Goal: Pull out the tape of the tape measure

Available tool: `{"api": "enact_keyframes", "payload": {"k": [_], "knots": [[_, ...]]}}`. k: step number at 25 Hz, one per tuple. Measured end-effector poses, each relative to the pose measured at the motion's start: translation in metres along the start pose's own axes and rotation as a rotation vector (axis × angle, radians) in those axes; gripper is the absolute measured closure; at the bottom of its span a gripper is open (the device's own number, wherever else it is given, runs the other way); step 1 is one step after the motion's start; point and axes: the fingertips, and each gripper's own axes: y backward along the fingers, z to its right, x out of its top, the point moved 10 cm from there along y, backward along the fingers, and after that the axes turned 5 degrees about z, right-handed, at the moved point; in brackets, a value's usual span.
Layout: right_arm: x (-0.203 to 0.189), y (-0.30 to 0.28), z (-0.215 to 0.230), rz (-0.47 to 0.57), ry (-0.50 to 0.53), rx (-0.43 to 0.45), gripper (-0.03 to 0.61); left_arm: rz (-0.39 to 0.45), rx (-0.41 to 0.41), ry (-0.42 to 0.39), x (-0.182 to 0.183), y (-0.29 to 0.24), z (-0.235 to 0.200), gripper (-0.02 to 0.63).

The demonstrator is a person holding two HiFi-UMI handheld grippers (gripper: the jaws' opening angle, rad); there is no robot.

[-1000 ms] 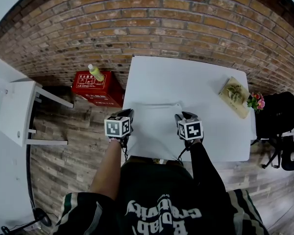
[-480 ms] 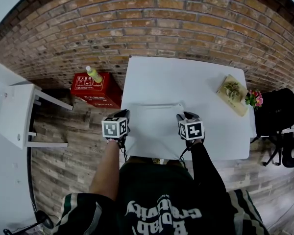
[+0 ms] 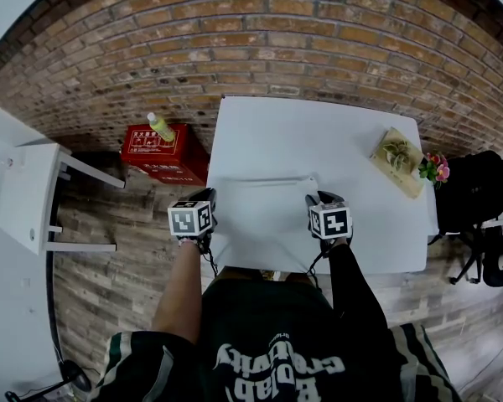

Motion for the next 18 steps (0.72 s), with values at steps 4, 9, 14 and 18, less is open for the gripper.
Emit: {"api": "enact_keyframes", "payload": {"k": [4, 9, 14, 18], "knots": [[-0.0032, -0.0012, -0.0009, -0.012, -0.003, -0.002, 0.430, -0.007, 0.001, -0.011, -0.0009, -0.0010, -0.0011, 0.575], [-0.0001, -0.0031, 0.0002, -0.010, -0.001, -0.005, 0.430, -0.009, -0.004, -0.019, 0.0017, -0.0043, -0.0024, 0.575], [-0.0002, -0.0050, 0.0009, -0.015, -0.001, -0.006, 0.430, -0.010, -0.015, -0.023, 0.0034, -0.0074, -0.0044, 0.575], [0.0001, -0.0057, 0.0013, -0.016, 0.008, -0.014, 0.430, -0.007, -0.017, -0.015, 0.0031, -0.0080, -0.0090, 0.575]]}}
